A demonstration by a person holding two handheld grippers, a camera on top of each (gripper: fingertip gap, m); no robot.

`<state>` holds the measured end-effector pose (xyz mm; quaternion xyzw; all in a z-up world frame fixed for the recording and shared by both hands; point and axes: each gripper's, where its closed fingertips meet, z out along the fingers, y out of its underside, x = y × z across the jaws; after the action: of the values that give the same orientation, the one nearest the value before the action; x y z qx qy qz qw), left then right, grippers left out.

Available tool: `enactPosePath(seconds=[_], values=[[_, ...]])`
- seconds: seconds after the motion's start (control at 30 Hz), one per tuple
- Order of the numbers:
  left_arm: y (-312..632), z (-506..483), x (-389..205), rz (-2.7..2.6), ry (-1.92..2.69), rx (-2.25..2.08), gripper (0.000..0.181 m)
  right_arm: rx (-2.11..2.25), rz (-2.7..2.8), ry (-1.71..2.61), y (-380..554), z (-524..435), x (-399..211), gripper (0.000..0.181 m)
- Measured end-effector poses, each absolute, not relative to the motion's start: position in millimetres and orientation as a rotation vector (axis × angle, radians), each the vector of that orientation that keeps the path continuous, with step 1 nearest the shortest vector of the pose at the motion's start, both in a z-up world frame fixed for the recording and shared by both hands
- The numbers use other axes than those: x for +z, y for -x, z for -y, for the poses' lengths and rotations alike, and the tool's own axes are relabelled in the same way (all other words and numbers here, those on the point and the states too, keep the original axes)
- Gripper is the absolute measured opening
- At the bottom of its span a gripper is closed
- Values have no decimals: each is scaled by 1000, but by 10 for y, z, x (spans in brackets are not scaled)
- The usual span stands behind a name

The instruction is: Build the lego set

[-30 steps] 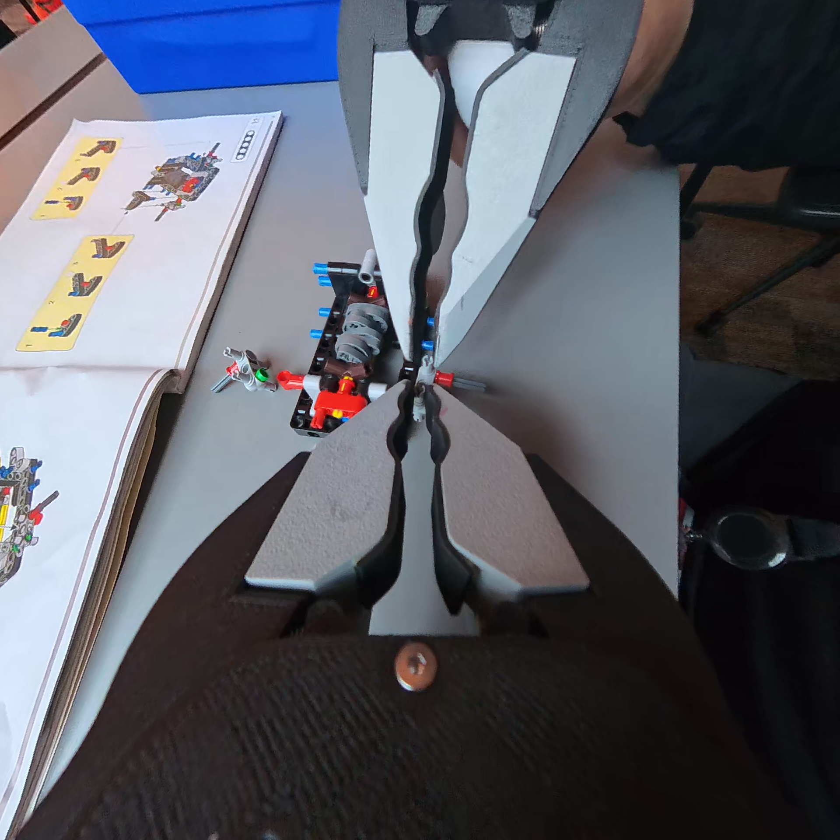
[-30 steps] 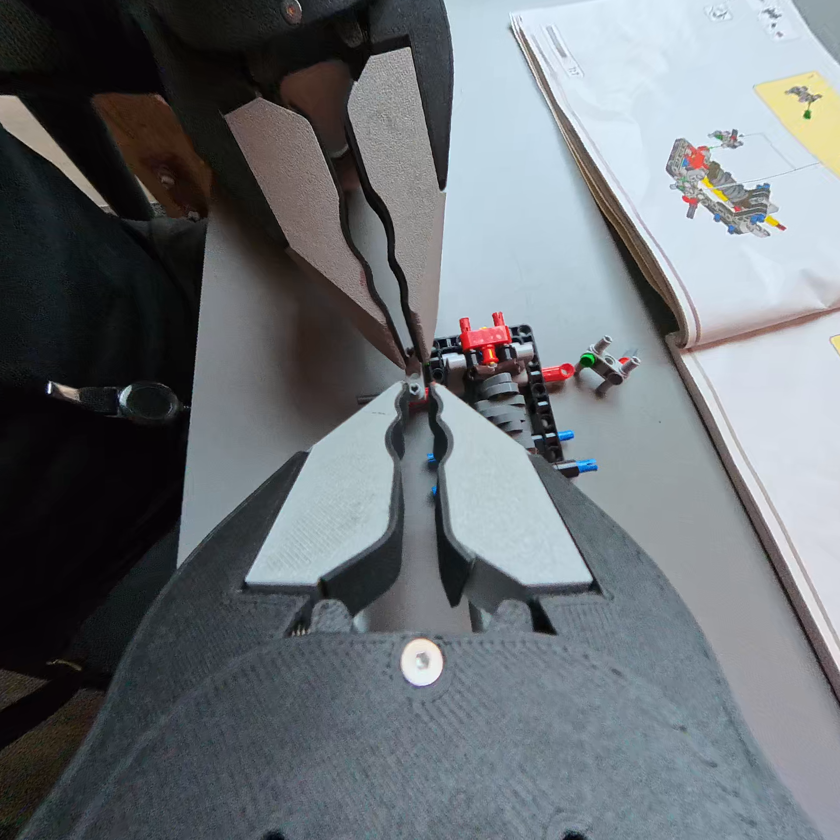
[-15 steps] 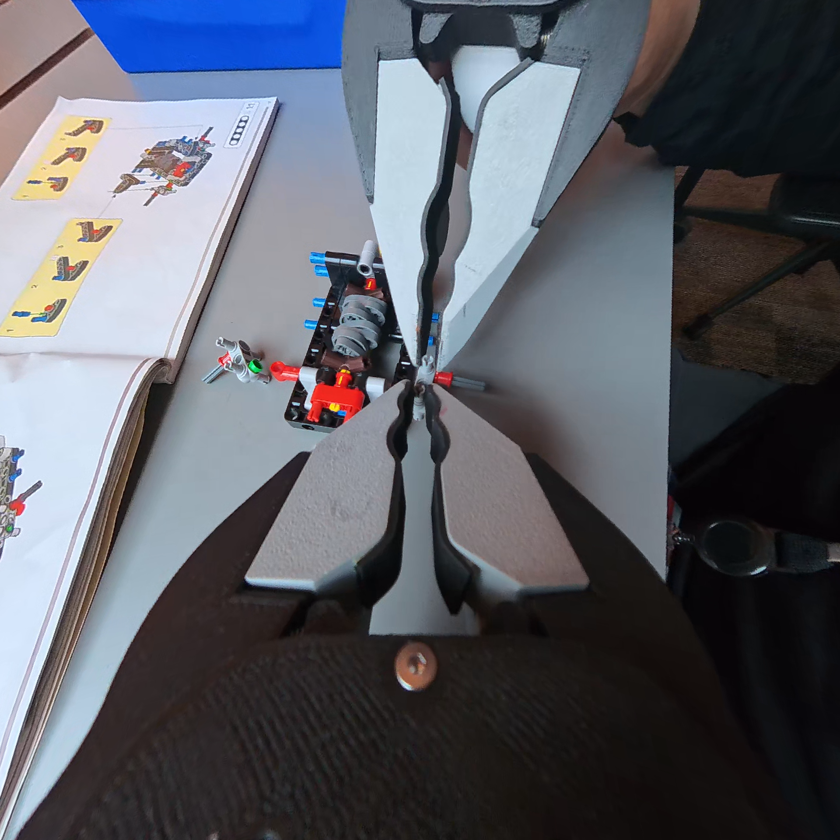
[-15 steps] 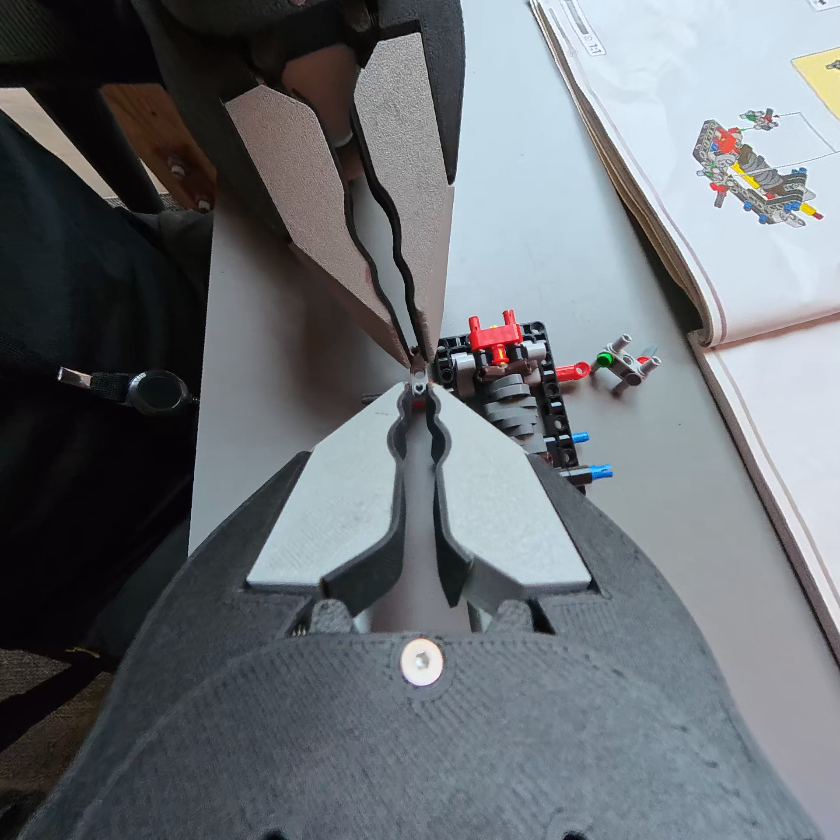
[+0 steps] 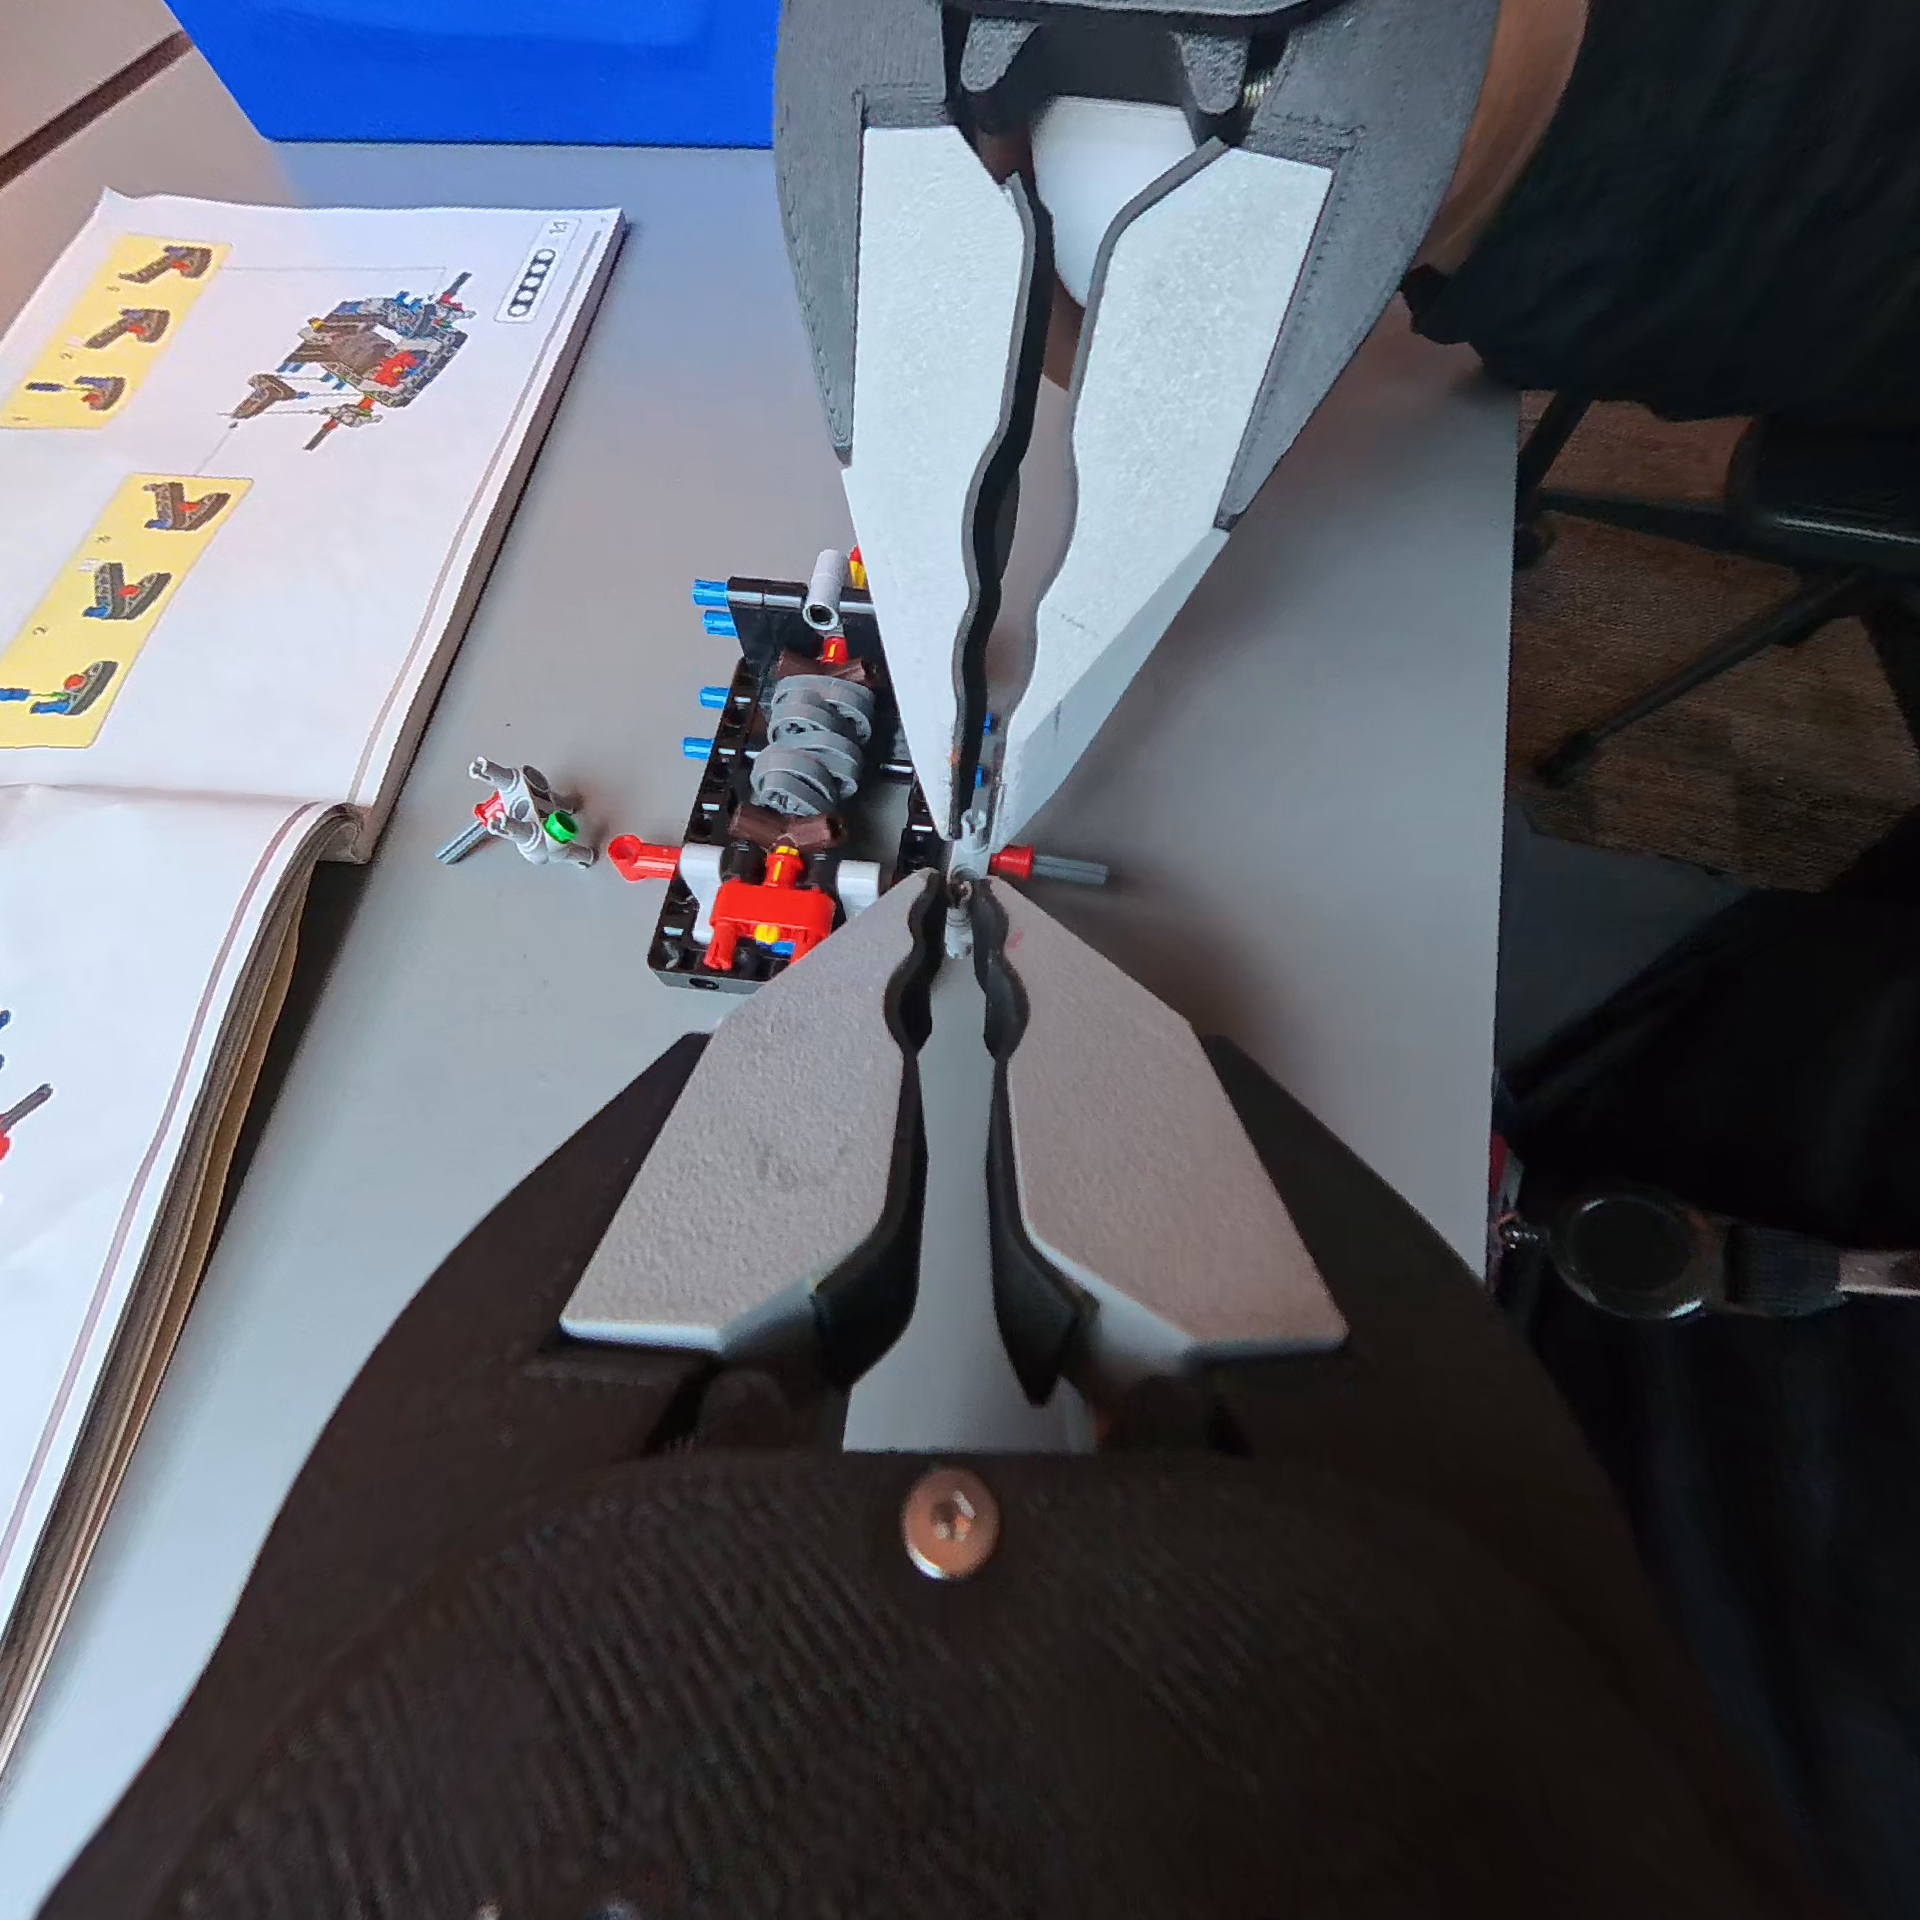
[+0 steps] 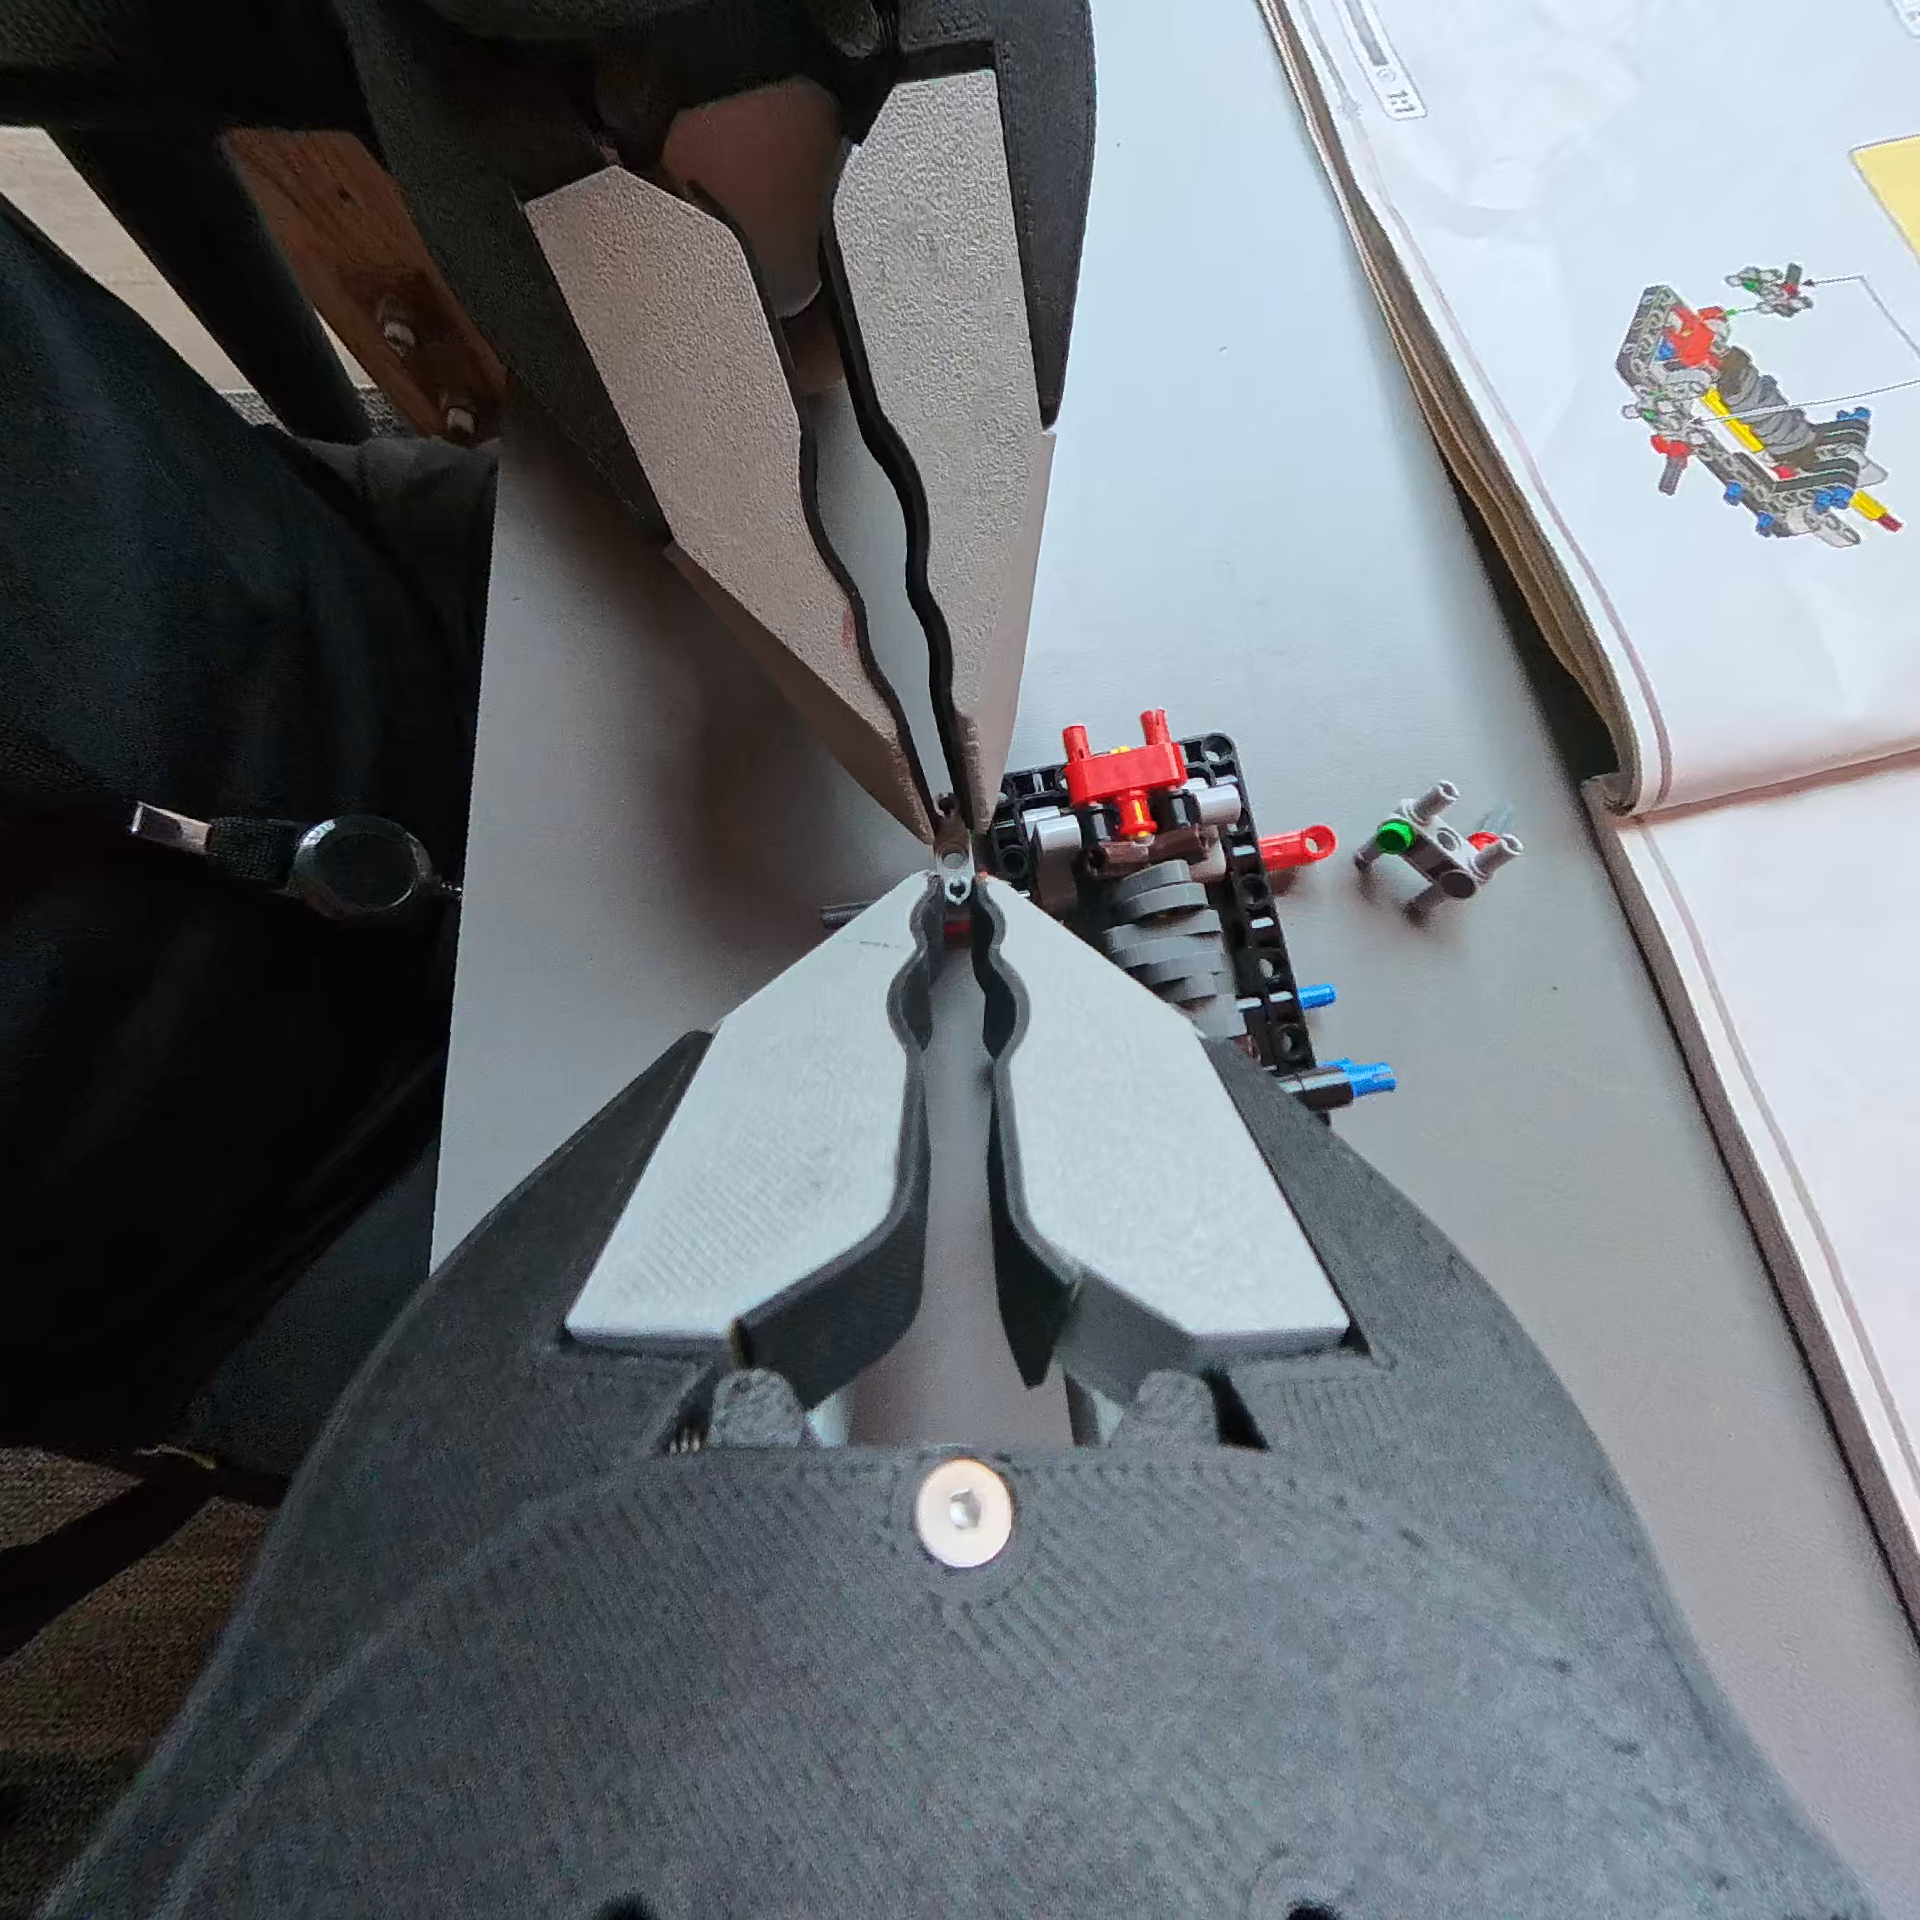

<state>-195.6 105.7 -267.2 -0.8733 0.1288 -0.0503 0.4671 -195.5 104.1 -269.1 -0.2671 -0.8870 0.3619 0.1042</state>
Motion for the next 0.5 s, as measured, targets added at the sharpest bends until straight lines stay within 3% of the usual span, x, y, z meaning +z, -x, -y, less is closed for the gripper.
enactPosePath(seconds=[0.5], values=[[1939,-1055,-2685,-291,2155,-107,3,1058,2619,774,1939,-1040,-2701,1]])
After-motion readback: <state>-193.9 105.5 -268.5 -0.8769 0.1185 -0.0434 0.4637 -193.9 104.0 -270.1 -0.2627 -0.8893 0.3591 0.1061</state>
